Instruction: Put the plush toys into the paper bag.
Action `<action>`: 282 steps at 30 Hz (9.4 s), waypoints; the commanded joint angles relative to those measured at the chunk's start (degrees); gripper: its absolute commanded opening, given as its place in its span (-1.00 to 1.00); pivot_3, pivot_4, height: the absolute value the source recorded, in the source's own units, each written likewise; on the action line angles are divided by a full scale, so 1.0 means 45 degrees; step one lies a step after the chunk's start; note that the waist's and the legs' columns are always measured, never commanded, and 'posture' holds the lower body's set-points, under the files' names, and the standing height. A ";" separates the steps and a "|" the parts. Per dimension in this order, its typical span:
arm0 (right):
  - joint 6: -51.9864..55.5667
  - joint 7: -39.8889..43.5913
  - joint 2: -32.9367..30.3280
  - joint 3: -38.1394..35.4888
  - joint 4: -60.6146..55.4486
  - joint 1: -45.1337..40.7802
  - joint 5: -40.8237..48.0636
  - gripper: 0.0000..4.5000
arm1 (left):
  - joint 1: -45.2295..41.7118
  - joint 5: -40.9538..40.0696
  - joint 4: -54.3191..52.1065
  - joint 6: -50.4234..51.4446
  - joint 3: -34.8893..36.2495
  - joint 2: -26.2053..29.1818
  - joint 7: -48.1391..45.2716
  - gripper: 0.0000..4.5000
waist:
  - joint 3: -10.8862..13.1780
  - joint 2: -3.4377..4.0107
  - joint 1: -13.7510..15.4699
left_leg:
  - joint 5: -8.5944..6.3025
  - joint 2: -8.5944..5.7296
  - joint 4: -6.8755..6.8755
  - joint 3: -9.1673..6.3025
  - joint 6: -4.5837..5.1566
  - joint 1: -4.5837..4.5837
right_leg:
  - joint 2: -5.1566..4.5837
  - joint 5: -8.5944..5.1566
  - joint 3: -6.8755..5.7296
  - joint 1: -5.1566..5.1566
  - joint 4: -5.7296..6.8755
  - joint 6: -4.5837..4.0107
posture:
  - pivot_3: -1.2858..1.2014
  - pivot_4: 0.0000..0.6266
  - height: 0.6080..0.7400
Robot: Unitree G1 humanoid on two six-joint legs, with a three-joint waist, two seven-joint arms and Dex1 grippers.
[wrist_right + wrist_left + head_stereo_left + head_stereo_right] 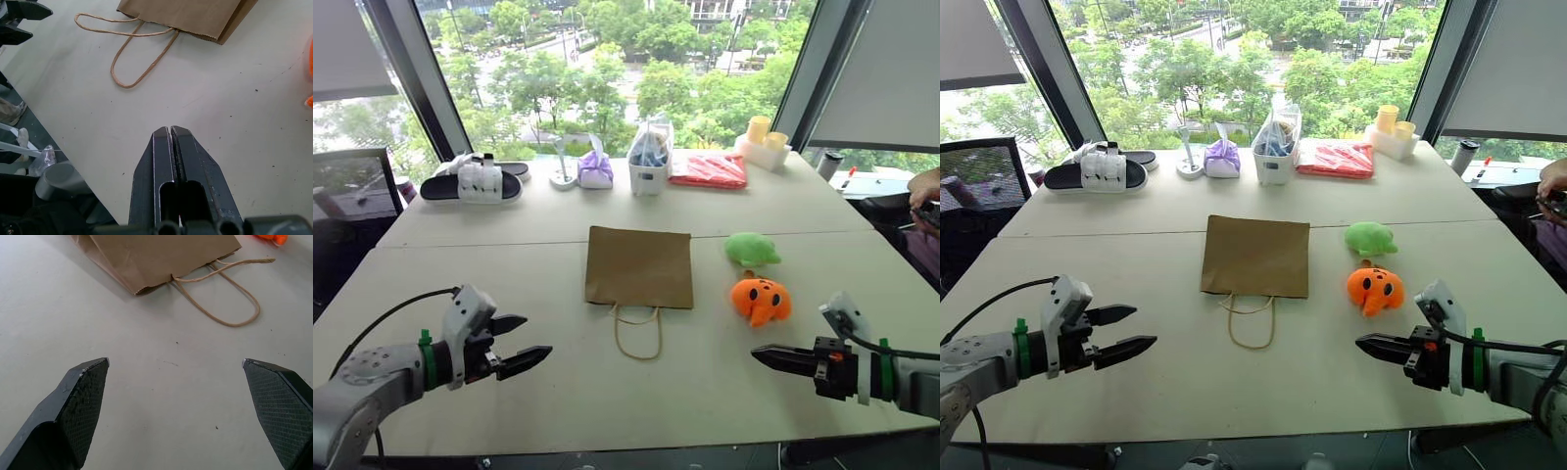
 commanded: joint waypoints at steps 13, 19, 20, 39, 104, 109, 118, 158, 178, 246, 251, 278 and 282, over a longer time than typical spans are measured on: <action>-0.0449 -0.0140 0.0225 0.0527 0.0083 -0.0730 -0.0234 -1.00 | 0.0419 -0.0191 -0.0355 -0.0568 0.0675 -0.0275 0.0122 0.99 | 0.0000 0.0002 0.0004 | 0.0000 0.0000 0.0002 -0.0003 0.0000 0.0001 | -0.0001 0.0001 0.0005 -0.0001 0.0001 0.0000 | 0.03 -0.52 1.00; -0.0594 -0.0281 0.0312 0.0748 0.0311 -0.1100 -0.0377 -1.00 | 0.0196 0.0751 0.0177 -0.1604 0.0191 0.0115 -0.0434 0.99 | 0.0000 0.0002 0.0009 | 0.0000 -0.0001 0.0002 0.0003 0.0000 0.0001 | -0.0001 0.0000 0.0005 -0.0001 0.0001 -0.0001 | 0.03 -0.52 1.00; -0.0597 -0.0313 0.0347 0.0725 0.0235 -0.1018 -0.0358 -1.00 | 0.0168 0.1198 0.0272 -0.2043 -0.0096 0.0328 -0.0728 0.99 | 0.0000 0.0002 0.0007 | 0.0000 -0.0001 0.0001 0.0004 -0.0001 0.0001 | 0.0000 0.0000 0.0004 -0.0001 0.0001 -0.0001 | 0.03 -0.52 1.00; -0.0278 -0.3252 0.2266 0.1413 -0.1575 -0.1236 -0.0142 -1.00 | -0.8559 0.7443 0.9482 -1.1171 -0.7762 -0.4143 -0.4186 0.99 | 0.0002 -0.0003 0.0306 | 0.0006 -0.0025 0.0018 0.0033 -0.0007 -0.0006 | 0.0016 0.0034 0.0007 -0.0006 0.0001 0.0031 | 0.03 -0.52 1.00; -0.4205 -0.5364 0.6708 0.6914 0.3033 -0.5699 -0.5630 -1.00 | -0.9549 -0.0500 0.4373 0.1605 -0.4357 -0.6735 -0.0643 -0.99 | -0.0005 0.0004 -0.0387 | 0.0066 -0.0027 0.0015 0.0008 -0.0099 0.0011 | 0.0052 0.0040 0.0056 -0.0072 0.0138 0.0024 | 0.03 -0.52 1.00; -0.5436 -0.4905 0.7616 0.7860 0.5899 -0.6690 -0.7007 -1.00 | -1.0180 -0.0624 0.4449 0.1417 -0.3903 -0.6814 -0.0269 -0.99 | -0.0006 -0.0002 -0.0327 | 0.0106 -0.0031 0.0018 0.0012 -0.0170 0.0000 | 0.0052 0.0041 0.0067 -0.0087 0.0136 0.0024 | 0.03 -0.52 1.00; -0.5696 -0.4705 0.7866 0.8181 0.7041 -0.7065 -0.8246 -1.00 | -1.1467 0.0224 0.3982 -0.0145 -0.4576 -0.5827 -0.1773 -0.99 | -0.0011 -0.0002 -0.0366 | 0.0123 -0.0032 0.0012 0.0019 -0.0198 0.0005 | 0.0057 0.0044 0.0084 -0.0095 0.0142 0.0020 | 0.03 -0.52 1.00; -0.1935 -0.5888 0.6001 0.0649 -0.2096 -0.3871 -0.3367 0.98 | -1.1364 0.0691 0.6148 -0.0943 -0.4492 -0.6000 -0.2471 -1.00 | -0.0016 -0.0009 -0.0322 | 0.0079 -0.0030 0.0010 0.0018 -0.0117 0.0000 | 0.0064 0.0048 0.0130 -0.0125 0.0165 0.0016 | 0.03 -0.52 1.00; -0.5124 -0.5934 0.5548 0.3540 0.5876 -0.5083 -0.7878 -0.71 | -1.0798 0.0522 0.5176 -0.0611 -0.4149 -0.5831 -0.1698 -1.00 | -0.0019 -0.0017 -0.0405 | 0.0075 -0.0025 0.0036 0.0092 -0.0110 0.0029 | 0.0067 0.0049 0.0183 -0.0123 0.0207 0.0017 | 0.03 -0.52 1.00; -0.8253 -0.7000 0.5484 0.3967 1.7551 -1.4067 -0.9754 0.99 | -1.1290 -0.0164 0.5921 -0.0499 -0.3527 -0.7032 -0.0404 -1.00 | -0.0002 -0.0011 -0.0437 | 0.0120 -0.0028 0.0006 0.0178 -0.0189 0.0010 | 0.0061 0.0047 0.0224 -0.0183 0.0221 0.0019 | 0.03 -0.52 1.00; -0.9063 -0.6916 0.5588 0.4406 1.9566 -1.4813 -1.0599 0.15 | -1.0967 -0.0196 0.5508 -0.0463 -0.3277 -0.6823 -0.0075 -1.00 | -0.0002 -0.0011 -0.0432 | 0.0120 -0.0032 0.0000 0.0161 -0.0190 -0.0001 | 0.0057 0.0047 0.0223 -0.0183 0.0208 0.0019 | 0.03 -0.52 1.00; 0.3117 -0.6298 0.5430 0.1439 -0.0856 -0.7935 -0.3251 -1.00 | -1.2202 -0.1255 0.7245 -0.0209 -0.2255 -0.7398 0.0006 -1.00 | -0.0003 -0.0011 -0.0332 | 0.0078 -0.0032 0.0050 0.0083 -0.0114 -0.0006 | 0.0065 0.0049 0.0210 -0.0169 0.0239 0.0020 | 0.03 -0.52 1.00; 0.2585 -0.6721 0.6478 0.2678 0.0074 -0.8617 -0.3747 -1.00 | -1.2148 -0.1283 0.7164 -0.0111 -0.2389 -0.7524 -0.0081 -1.00 | -0.0003 -0.0011 -0.0353 | 0.0080 -0.0035 0.0054 0.0083 -0.0117 -0.0006 | 0.0062 0.0048 0.0212 -0.0172 0.0240 0.0020 | 0.03 -0.52 1.00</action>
